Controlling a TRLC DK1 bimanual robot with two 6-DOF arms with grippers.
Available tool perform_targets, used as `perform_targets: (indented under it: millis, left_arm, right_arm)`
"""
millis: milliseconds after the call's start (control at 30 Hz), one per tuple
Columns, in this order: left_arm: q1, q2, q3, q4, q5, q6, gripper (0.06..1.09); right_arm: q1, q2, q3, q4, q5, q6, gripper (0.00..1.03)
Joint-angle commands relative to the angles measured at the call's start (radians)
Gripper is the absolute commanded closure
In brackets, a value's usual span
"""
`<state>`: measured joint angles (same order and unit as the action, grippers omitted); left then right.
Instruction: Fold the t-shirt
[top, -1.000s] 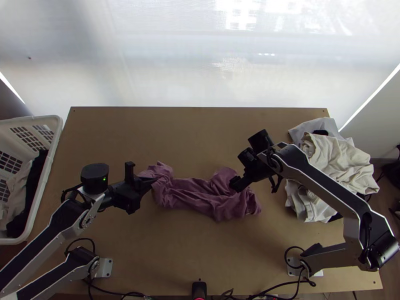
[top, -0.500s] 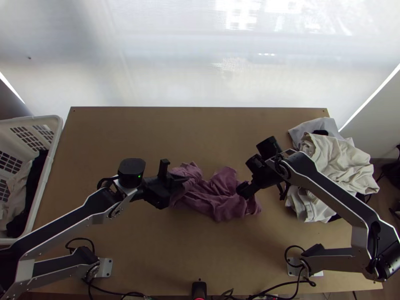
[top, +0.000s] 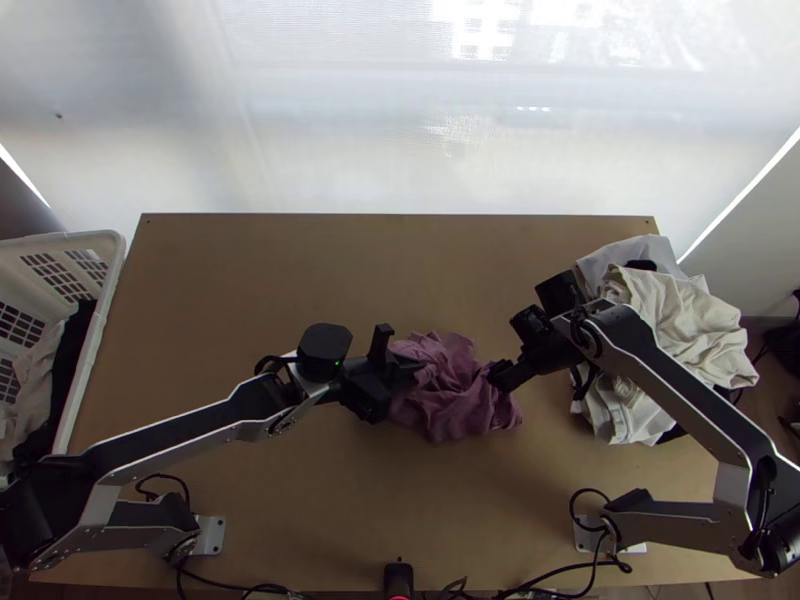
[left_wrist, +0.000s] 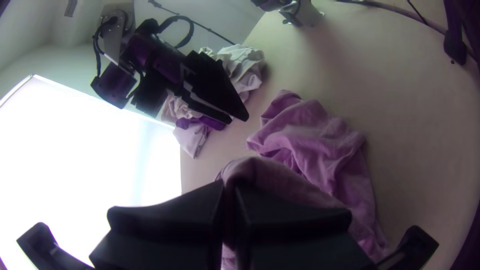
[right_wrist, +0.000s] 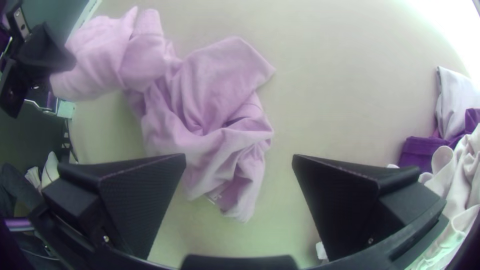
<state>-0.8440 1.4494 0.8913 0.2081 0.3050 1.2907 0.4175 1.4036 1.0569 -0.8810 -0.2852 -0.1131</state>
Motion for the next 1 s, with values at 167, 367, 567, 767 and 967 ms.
perform_targets:
  millis: [167,367,567,767,967]
  left_arm:
    - [-0.09,0.143,0.078,0.068,-0.044,-0.051,1.02]
    - [-0.098,0.201,0.08,0.109,-0.05,-0.051,0.68]
    - [-0.141,0.261,0.1,0.162,-0.086,-0.06,0.36]
    - [-0.173,0.309,0.144,0.217,-0.122,-0.096,0.11]
    - [-0.188,0.356,0.198,0.3,-0.149,-0.116,0.11]
  right_arm:
    - [-0.062,-0.035,-0.008,-0.003,0.0,-0.005,0.04]
    - [-0.118,-0.055,-0.005,-0.003,0.0,-0.017,0.04]
    - [-0.152,-0.057,-0.008,-0.003,0.0,-0.03,0.04]
    - [-0.169,-0.063,-0.012,-0.003,-0.002,-0.039,0.04]
    - [-0.19,-0.066,-0.009,-0.003,0.0,-0.049,0.04]
